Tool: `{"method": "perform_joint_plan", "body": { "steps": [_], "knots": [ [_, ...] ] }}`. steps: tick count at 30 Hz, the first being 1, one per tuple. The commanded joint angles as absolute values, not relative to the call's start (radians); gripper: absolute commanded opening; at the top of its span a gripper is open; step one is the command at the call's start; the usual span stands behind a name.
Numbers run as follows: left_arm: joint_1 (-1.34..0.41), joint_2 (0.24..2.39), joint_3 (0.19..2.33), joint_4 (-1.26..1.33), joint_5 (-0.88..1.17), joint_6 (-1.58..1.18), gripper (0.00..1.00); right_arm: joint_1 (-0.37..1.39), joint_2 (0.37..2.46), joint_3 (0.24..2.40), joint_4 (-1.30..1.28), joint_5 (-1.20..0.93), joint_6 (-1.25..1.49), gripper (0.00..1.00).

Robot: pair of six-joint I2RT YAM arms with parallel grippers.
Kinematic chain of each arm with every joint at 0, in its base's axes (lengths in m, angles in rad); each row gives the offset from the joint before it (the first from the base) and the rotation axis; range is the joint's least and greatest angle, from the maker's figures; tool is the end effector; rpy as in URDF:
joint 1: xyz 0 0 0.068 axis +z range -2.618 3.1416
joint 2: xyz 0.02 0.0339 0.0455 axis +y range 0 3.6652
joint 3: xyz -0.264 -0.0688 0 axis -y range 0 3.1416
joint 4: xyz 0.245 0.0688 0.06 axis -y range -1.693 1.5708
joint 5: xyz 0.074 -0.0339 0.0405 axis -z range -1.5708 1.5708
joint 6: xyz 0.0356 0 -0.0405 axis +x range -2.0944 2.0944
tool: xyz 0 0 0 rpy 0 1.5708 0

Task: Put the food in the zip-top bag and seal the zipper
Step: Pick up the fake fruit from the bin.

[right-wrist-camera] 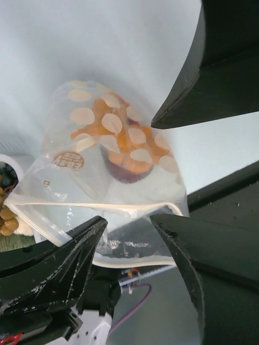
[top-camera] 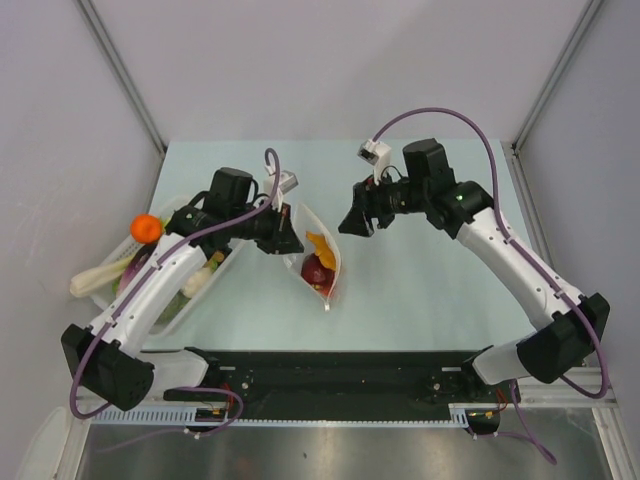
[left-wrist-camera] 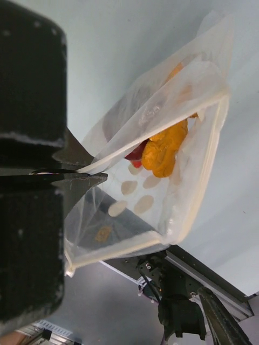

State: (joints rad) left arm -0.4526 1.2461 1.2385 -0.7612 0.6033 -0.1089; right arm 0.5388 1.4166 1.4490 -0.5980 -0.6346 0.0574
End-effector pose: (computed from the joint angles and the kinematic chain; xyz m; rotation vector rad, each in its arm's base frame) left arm 0.2209 -0.1299 0.3500 0.7086 2.2665 -0.9804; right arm 0.2544 0.1767 0.3873 -0.8891 1.9948 1.0217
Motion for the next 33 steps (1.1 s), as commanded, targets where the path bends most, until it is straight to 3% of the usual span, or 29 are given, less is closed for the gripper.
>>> {"method": "perform_joint_plan", "body": {
  "steps": [1, 5, 14, 17, 20, 21, 23, 29, 33],
  "knots": [
    [-0.459, 1.230, 1.292, -0.764, 0.620, -0.153, 0.01, 0.563, 1.457, 1.619, -0.819, -0.480, -0.156, 0.68],
    [-0.457, 1.213, 1.250, -0.727, 0.603, -0.242, 0.02, 0.584, 1.476, 1.712, -0.884, -0.451, -0.117, 0.68],
    [-0.457, 1.209, 1.229, -0.686, 0.626, -0.285, 0.02, 0.736, 1.514, 1.577, -0.764, -0.358, -0.032, 0.70],
    [-0.456, 1.187, 1.201, -0.672, 0.621, -0.275, 0.02, 0.739, 1.568, 1.594, -0.756, -0.322, -0.032, 0.59],
    [-0.449, 1.154, 1.180, -0.678, 0.585, -0.238, 0.02, 0.738, 1.574, 1.591, -0.762, -0.310, -0.032, 0.31],
    [-0.440, 1.149, 1.174, -0.677, 0.575, -0.233, 0.02, 0.735, 1.566, 1.585, -0.762, -0.307, -0.034, 0.15],
    [-0.420, 1.144, 1.160, -0.678, 0.560, -0.215, 0.02, 0.726, 1.551, 1.566, -0.775, -0.308, -0.041, 0.00],
    [-0.367, 1.155, 1.190, -0.712, 0.450, -0.079, 0.09, 0.632, 1.522, 1.600, -0.862, -0.489, -0.057, 0.00],
    [-0.365, 1.138, 1.207, -0.723, 0.457, -0.003, 0.28, 0.644, 1.532, 1.626, -0.925, -0.589, -0.046, 0.00]
  ]
}}
